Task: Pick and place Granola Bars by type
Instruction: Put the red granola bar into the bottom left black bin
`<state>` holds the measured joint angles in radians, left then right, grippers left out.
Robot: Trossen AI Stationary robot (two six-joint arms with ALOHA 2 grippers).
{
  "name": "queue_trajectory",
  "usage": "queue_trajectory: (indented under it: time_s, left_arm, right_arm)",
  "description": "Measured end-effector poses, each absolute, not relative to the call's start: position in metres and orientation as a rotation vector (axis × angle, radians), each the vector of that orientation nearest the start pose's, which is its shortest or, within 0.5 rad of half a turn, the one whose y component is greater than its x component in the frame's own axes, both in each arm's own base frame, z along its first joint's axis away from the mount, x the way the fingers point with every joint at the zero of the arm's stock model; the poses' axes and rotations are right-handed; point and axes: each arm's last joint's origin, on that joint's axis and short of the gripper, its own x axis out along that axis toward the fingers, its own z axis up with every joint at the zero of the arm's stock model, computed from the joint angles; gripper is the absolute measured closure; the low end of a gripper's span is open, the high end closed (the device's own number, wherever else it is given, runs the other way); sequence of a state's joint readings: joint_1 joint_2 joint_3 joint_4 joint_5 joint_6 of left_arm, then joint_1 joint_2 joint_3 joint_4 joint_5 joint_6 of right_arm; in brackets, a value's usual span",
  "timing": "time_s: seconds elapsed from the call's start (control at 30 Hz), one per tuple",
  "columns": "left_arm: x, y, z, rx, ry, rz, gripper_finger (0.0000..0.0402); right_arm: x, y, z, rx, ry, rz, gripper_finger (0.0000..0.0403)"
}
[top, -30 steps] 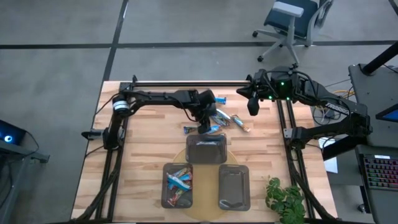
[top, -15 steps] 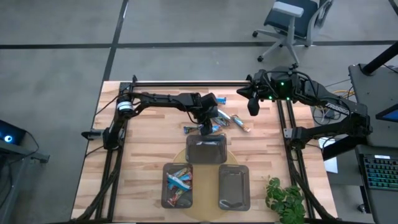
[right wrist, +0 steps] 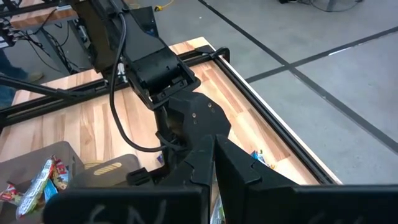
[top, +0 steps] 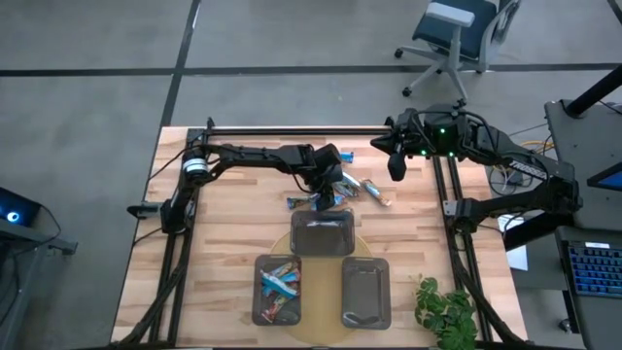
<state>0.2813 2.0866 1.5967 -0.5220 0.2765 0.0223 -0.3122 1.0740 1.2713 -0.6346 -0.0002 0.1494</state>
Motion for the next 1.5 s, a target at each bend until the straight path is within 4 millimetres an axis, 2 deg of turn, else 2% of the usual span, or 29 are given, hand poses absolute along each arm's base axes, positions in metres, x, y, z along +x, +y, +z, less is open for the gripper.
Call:
queue_trajectory:
  time_s: [0.43,0.67,1.5]
  left_arm:
    - [0.432,0.114,0.178,-0.334,0.992,-0.064,0.0173]
    - [0.434,0.114,0.170,-0.326,1.016,-0.022,0.0173]
    - [0.434,0.117,0.167,-0.284,1.030,0.048,0.0173]
  right_arm:
    - [0.200,-0.064,0.402,0.220,0.409,-0.339,0.0394]
    - [0.200,-0.064,0.402,0.223,0.409,-0.334,0.0394]
    - [0.200,-0.064,0.402,0.223,0.407,-0.332,0.0394]
